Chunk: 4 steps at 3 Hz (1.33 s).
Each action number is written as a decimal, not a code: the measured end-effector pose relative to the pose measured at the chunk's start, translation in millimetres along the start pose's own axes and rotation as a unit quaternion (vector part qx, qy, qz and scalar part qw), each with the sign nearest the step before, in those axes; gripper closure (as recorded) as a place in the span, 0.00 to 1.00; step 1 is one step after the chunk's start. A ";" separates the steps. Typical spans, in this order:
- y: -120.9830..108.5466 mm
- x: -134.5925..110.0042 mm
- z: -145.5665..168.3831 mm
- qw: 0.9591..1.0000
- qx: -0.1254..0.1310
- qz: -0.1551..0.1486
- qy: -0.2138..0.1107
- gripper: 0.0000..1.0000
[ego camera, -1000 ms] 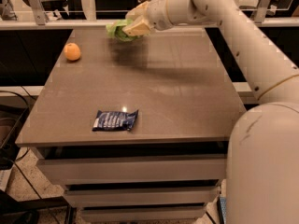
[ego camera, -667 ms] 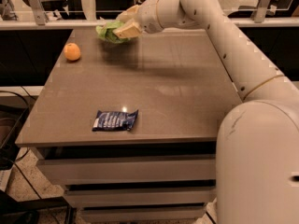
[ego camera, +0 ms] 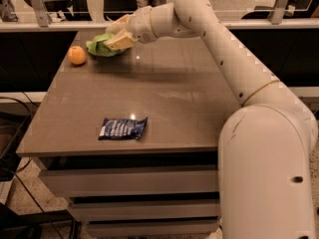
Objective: Move green rice chip bag near orange
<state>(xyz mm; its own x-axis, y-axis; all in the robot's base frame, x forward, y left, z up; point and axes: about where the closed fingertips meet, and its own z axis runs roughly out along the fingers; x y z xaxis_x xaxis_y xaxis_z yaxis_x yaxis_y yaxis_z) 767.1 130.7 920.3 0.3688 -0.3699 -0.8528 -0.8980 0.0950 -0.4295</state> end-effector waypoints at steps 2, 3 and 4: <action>25.0 5.5 18.3 0.999 -0.041 0.007 -0.004 0.82; 30.3 10.4 18.7 0.999 -0.050 0.011 -0.001 0.59; 33.6 14.6 16.6 0.998 -0.053 0.013 0.002 0.36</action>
Offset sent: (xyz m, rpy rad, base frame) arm -0.0215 0.0148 -0.0292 -0.0321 0.0648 0.0898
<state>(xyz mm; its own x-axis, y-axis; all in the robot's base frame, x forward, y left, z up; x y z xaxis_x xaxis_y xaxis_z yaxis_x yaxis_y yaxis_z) 746.2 143.9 888.5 0.3440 -0.3728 -0.8618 -0.9278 0.0059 -0.3729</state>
